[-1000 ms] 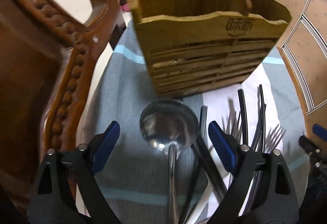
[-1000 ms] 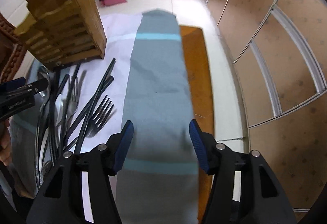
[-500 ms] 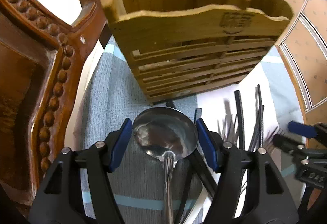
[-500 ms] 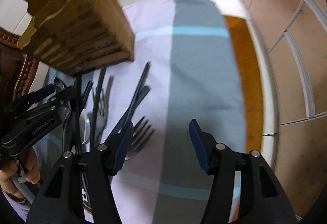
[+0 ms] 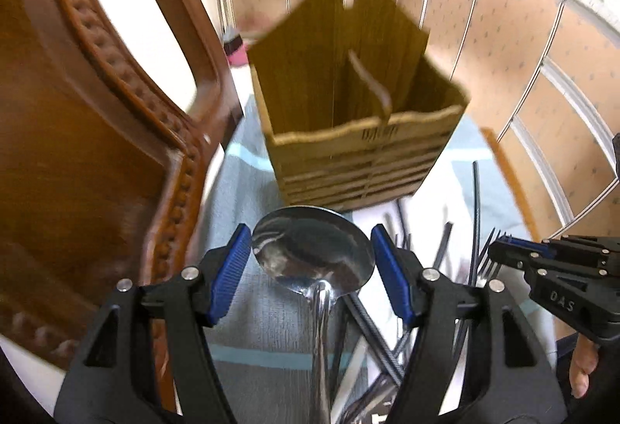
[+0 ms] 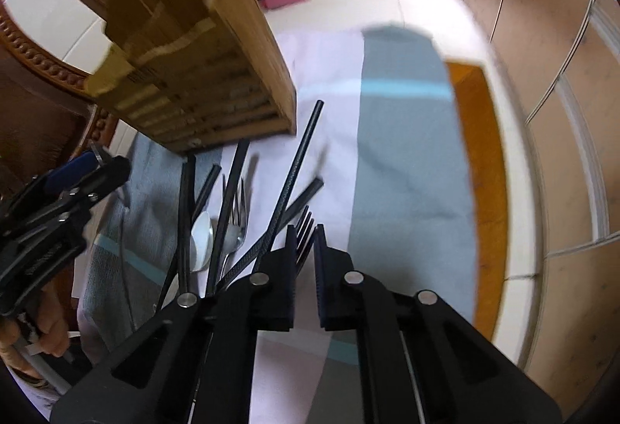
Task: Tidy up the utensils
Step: 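Lift the ladle and chopsticks and lower both into the wooden holder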
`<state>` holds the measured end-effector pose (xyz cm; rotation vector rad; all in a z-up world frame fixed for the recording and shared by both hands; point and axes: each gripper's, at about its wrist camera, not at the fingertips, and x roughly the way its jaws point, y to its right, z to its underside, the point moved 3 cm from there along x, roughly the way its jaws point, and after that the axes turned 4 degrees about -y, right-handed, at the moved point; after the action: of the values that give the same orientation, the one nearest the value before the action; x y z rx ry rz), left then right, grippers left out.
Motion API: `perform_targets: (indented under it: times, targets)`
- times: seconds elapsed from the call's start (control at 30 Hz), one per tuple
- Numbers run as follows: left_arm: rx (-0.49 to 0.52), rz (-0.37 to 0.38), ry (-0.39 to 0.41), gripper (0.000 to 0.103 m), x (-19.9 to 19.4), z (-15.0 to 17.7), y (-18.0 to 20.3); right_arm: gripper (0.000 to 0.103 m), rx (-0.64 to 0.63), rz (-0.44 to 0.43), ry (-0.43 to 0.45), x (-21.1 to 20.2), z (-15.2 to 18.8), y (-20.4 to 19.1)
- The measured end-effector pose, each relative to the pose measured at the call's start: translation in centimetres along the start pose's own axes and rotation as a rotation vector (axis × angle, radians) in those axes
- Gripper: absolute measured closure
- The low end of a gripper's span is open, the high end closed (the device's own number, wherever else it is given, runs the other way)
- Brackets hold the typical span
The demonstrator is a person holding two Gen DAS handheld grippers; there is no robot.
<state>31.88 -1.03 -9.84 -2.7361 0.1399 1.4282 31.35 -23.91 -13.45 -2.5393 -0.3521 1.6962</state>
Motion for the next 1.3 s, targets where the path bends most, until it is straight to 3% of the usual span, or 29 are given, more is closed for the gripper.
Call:
perform_targets:
  times: [0.17, 0.33, 0.63, 0.9, 1.07, 1.1, 1.17, 1.2, 1.3]
  targets:
    - [-0.005, -0.006, 0.079, 0.04, -4.4, -0.1, -0.7, 0.095, -0.104, 0.112, 0.155, -4.1, 0.2, -1.7]
    - [-0.023, -0.002, 0.127, 0.04, -6.7, -0.1, -1.6, 0.097, -0.139, 0.159, 0.242, -6.3, 0.1, -3.2]
    - [-0.054, 0.008, 0.19, 0.041, -7.0, 0.7, -2.3, 0.1, -0.165, 0.232, 0.362, -9.9, 0.1, -4.4]
    - [-0.078, 0.014, 0.22, 0.041, -7.9, 1.0, -2.9, 0.1, -0.108, 0.167, 0.274, -8.1, 0.3, -3.5]
    - [-0.091, 0.018, 0.244, 0.041, -8.7, 1.1, -3.3, 0.098, -0.054, 0.177, 0.155, -4.0, -0.5, -1.7]
    - [-0.093, 0.018, 0.25, 0.041, -8.9, 1.1, -3.4, 0.094, -0.052, 0.171, 0.141, -3.4, -0.6, -1.6]
    - [-0.097, 0.018, 0.26, 0.041, -9.3, 1.1, -3.5, 0.061, -0.041, 0.102, 0.088, -1.6, -0.9, -1.8]
    - [-0.098, 0.021, 0.266, 0.041, -9.5, 1.1, -3.5, 0.057, -0.026, 0.059, 0.059, -0.7, -1.2, -2.2]
    - [-0.099, 0.033, 0.279, 0.041, -10.0, 1.1, -3.5, 0.056, -0.022, 0.026, 0.009, 1.1, -2.1, -3.5]
